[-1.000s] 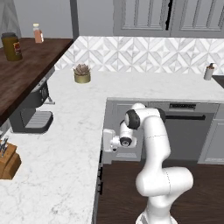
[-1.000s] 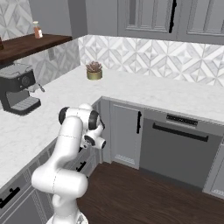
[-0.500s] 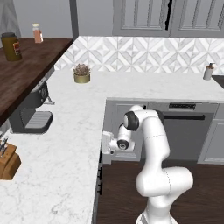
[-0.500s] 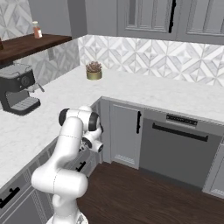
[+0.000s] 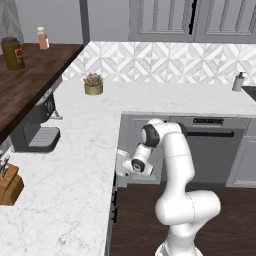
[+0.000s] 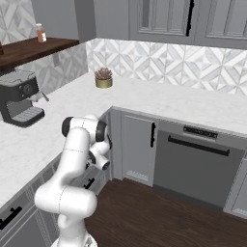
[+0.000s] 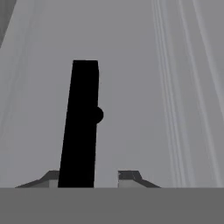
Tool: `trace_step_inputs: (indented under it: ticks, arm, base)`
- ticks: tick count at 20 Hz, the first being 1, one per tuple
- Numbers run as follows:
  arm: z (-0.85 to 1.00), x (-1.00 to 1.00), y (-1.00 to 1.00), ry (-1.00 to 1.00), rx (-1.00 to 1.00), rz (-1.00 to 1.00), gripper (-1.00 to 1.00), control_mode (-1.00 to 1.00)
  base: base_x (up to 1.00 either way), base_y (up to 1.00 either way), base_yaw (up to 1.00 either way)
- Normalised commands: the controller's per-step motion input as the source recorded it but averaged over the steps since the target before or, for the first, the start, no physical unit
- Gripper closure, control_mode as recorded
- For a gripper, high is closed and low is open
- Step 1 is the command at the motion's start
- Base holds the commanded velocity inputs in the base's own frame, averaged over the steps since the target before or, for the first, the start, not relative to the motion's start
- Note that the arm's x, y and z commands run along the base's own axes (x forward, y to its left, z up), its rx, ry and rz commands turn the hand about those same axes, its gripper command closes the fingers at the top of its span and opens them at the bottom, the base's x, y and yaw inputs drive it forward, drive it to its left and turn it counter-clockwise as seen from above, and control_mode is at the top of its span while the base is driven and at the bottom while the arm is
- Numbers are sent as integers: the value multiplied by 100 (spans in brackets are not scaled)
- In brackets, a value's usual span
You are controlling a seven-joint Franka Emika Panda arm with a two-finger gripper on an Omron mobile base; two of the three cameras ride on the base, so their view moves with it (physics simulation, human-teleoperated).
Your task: Take a straw from the drawer in front and place it inside the glass cup on the dining counter.
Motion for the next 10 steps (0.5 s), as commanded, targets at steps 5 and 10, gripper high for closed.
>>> trace_step_inputs:
  ticks: [5, 10]
  arm:
    - [8, 0, -18, 0, -6, -13, 100, -100]
    - [7, 0, -51, 0, -6, -7, 100, -100]
  base:
    - [0, 0, 0]
    - [0, 0, 0]
